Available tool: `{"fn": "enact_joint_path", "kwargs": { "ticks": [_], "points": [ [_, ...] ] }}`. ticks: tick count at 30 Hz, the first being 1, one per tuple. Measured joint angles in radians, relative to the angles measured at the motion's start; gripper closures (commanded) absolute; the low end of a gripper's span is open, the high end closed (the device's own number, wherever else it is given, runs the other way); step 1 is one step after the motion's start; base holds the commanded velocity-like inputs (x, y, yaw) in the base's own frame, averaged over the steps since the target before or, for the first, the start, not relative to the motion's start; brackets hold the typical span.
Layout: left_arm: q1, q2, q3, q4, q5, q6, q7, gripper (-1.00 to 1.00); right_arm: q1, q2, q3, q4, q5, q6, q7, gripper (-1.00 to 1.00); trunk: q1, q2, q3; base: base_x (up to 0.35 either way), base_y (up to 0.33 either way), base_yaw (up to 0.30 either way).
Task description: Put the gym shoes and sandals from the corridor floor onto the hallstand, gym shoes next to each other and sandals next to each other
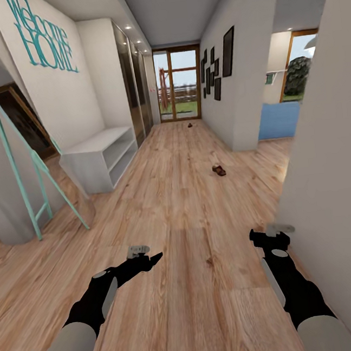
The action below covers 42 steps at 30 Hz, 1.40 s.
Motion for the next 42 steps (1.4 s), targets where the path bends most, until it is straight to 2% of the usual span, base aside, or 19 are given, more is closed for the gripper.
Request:
{"fn": "enact_joint_path", "kwargs": {
  "ticks": [17,21,22,26,27,31,37,42],
  "points": [
    [0.000,0.000,0.000,0.002,0.000,-0.001,0.005,-1.00,0.000,0.000,0.000,0.001,0.001,0.000,0.002,-1.00,0.000,0.000,0.000,0.345,0.000,0.000],
    [0.000,0.000,0.009,0.003,-0.001,-0.003,0.060,-1.00,0.000,0.000,0.001,0.002,0.001,0.000,0.002,-1.00,0.000,0.000,0.000,0.345,0.000,0.000],
    [0.000,0.000,0.017,0.003,-0.001,-0.008,0.111,-1.00,0.000,0.000,0.001,0.003,0.001,0.000,0.002,-1.00,0.000,0.000,0.000,0.345,0.000,0.000],
    [0.000,-0.004,0.026,0.005,0.000,-0.040,0.247,-1.00,0.000,0.000,0.001,0.005,0.001,0.000,0.002,-1.00,0.000,0.000,0.000,0.345,0.000,0.000],
    [0.000,-0.010,0.028,0.009,0.000,-0.061,0.312,-1.00,0.000,0.000,0.001,0.006,0.001,0.000,0.002,-1.00,0.000,0.000,0.000,0.345,0.000,0.000],
    [0.000,-0.027,0.030,0.029,-0.001,-0.099,0.410,-1.00,0.000,0.000,0.002,0.007,0.001,0.000,0.002,-1.00,0.000,0.000,0.000,0.345,0.000,0.000],
    [0.000,-0.037,0.031,0.043,-0.002,-0.115,0.449,-1.00,0.000,0.000,0.002,0.006,0.000,0.000,0.002,-1.00,0.000,0.000,0.000,0.345,0.000,0.000],
    [0.000,-0.039,0.032,0.046,-0.002,-0.118,0.456,-1.00,0.000,0.000,0.002,0.006,0.001,0.000,0.002,-1.00,0.000,0.000,0.000,0.345,0.000,0.000]
  ]
}}
